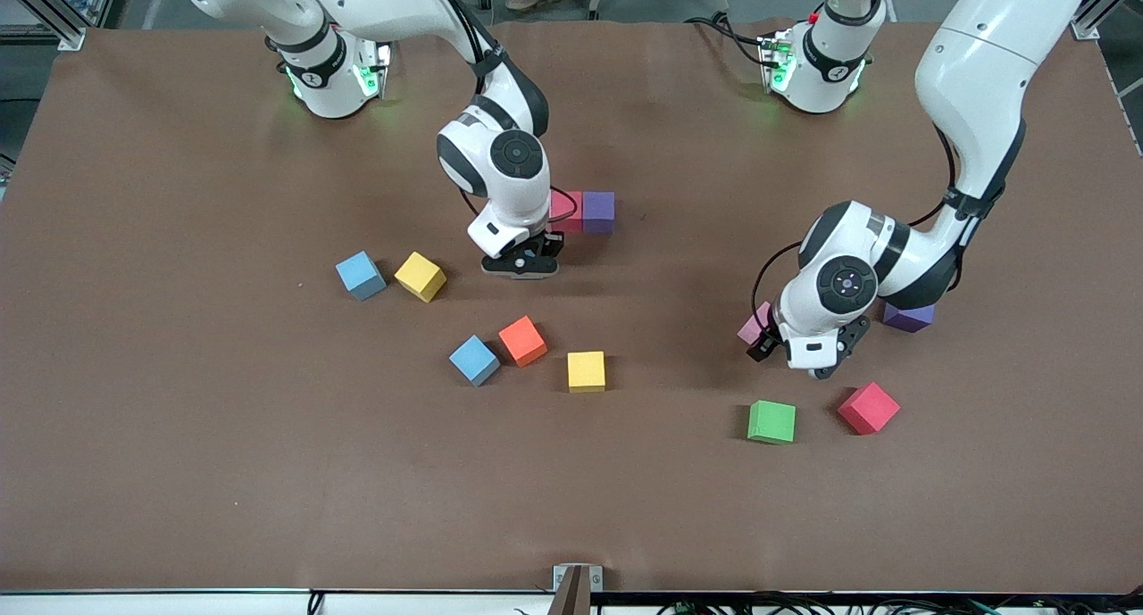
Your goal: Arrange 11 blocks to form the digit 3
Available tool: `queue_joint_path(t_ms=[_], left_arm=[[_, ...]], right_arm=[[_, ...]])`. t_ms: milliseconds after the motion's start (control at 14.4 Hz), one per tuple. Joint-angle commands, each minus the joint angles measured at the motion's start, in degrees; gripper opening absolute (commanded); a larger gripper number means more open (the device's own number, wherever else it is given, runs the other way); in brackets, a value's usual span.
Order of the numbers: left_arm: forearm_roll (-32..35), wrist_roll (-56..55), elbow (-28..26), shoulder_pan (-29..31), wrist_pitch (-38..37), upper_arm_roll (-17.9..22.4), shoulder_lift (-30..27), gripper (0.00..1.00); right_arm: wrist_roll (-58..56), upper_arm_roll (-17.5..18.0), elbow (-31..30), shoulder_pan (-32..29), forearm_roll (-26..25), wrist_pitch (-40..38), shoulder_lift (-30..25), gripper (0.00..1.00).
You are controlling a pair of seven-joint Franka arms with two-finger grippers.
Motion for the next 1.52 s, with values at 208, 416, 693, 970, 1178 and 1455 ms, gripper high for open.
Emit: queue_joint_path(t_ms=[208, 416, 693, 970, 1178, 1455], left_arm=[[-0.8, -0.3, 0.3, -0.3, 1.0, -0.4, 0.3, 0.23], [-0.8, -0.2, 1.3, -0.4, 0.5, -0.5, -0.2, 0.15], [-1.1, -0.2, 2.8, -0.4, -0.3, -1.8, -0.2, 0.15], [-1.0, 0.4, 3.4, -0.5, -2.0, -2.4, -0.3, 0.1], [-0.9, 0.5, 4.0, -0.6, -2.0, -2.5, 0.1, 0.1], [-0.9, 0.4, 4.7, -1.5, -2.0, -2.5, 0.2, 0.1]], right_arm=[[-0.3, 0.7, -2.1, -0.3, 1.4, 2.8, -0.3, 0.0], [-0.5, 0.9, -2.5, -0.3, 2.0, 3.3, -0.3, 0.0], [-0.6, 3.5, -3.2, -2.3, 2.1, 3.2, -0.3, 0.0], [-0.6, 6.0, -4.3, -4.3, 2.4, 3.2, -0.6, 0.0], [-0.6, 6.2, -5.5, -4.2, 2.4, 3.2, -1.1, 0.0], [-0.2, 6.2, -5.7, -3.9, 2.4, 3.4, -0.9, 0.0]])
